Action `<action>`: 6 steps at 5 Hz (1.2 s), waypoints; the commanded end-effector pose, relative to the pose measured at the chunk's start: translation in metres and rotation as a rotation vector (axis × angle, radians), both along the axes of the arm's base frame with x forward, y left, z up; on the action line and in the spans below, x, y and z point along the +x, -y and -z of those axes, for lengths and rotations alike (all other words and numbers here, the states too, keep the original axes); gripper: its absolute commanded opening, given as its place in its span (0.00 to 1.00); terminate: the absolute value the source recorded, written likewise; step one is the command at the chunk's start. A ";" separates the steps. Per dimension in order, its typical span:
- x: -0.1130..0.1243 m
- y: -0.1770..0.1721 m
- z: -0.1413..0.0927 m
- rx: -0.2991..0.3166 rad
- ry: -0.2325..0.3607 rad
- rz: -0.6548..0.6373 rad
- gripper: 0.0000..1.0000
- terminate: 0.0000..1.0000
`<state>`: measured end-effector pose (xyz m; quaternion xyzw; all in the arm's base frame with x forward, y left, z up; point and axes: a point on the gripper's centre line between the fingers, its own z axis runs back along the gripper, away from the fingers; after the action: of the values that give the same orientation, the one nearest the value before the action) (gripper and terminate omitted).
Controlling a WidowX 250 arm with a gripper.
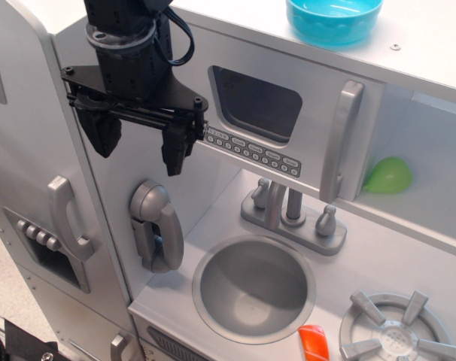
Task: Open microwave
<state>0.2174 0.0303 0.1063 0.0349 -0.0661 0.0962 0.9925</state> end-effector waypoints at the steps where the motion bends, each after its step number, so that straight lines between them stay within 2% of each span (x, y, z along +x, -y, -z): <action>1: 0.000 0.000 0.000 0.000 0.000 0.000 1.00 0.00; 2: 0.014 0.031 -0.006 0.002 0.086 0.025 1.00 0.00; 3: 0.033 0.057 -0.014 -0.034 0.062 0.013 1.00 0.00; 4: 0.042 0.084 -0.023 -0.057 0.110 0.072 1.00 0.00; 5: 0.057 0.097 -0.031 -0.072 0.186 0.079 1.00 0.00; 6: 0.073 0.106 -0.033 -0.078 0.222 0.088 1.00 0.00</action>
<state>0.2872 -0.0739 0.1241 -0.0093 -0.1520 0.0597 0.9865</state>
